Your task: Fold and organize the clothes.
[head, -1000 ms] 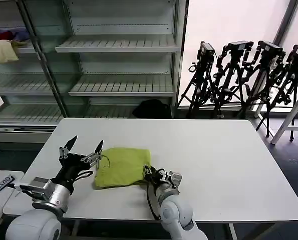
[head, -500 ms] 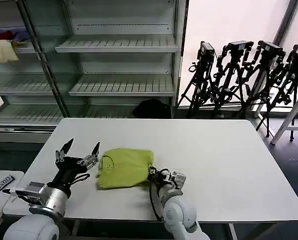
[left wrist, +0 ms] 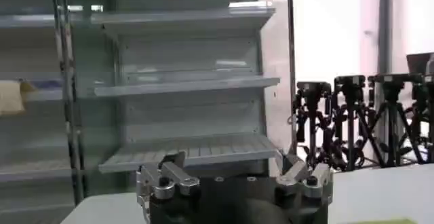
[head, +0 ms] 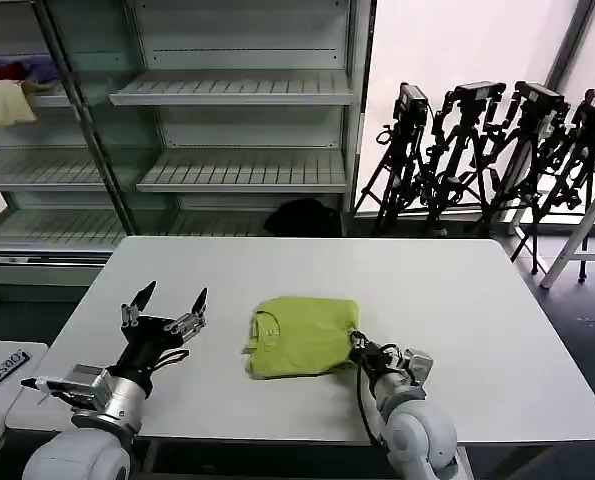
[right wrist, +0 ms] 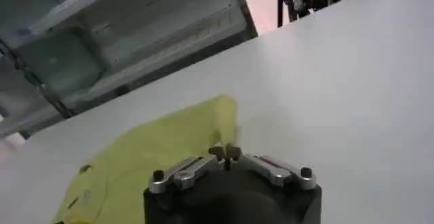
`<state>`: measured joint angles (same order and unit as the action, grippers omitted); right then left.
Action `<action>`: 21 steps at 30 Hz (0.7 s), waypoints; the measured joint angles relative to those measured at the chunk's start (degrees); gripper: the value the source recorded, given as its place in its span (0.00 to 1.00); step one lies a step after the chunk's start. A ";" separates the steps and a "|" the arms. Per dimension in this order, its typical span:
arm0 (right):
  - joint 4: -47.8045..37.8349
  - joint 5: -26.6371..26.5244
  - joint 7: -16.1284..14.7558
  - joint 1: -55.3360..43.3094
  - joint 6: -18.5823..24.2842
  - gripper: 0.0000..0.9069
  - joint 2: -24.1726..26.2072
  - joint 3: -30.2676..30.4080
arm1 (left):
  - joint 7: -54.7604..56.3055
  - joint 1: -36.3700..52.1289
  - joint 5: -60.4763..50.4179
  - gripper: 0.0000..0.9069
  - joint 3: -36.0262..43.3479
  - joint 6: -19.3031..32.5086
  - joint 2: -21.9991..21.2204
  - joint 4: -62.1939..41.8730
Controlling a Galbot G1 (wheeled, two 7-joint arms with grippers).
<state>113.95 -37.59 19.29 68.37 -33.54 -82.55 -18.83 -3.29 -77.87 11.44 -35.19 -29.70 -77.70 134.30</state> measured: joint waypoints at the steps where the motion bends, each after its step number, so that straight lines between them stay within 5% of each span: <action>1: 0.11 0.16 -0.23 0.31 0.01 1.00 0.27 -0.27 | 0.00 0.08 -0.09 1.00 0.18 0.01 -0.05 -0.09; 10: 0.32 4.13 -2.26 1.42 0.22 1.00 1.20 -1.93 | 0.14 0.31 -0.43 1.00 0.86 0.14 -0.18 -1.07; 21: 1.99 18.66 -6.70 2.79 0.60 1.00 0.65 -5.91 | 0.11 0.21 -0.51 1.00 1.04 1.23 0.04 -2.42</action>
<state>115.94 -18.93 12.58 71.17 -32.94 -81.90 -24.74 -3.18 -77.66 10.93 -34.16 -28.46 -77.67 131.88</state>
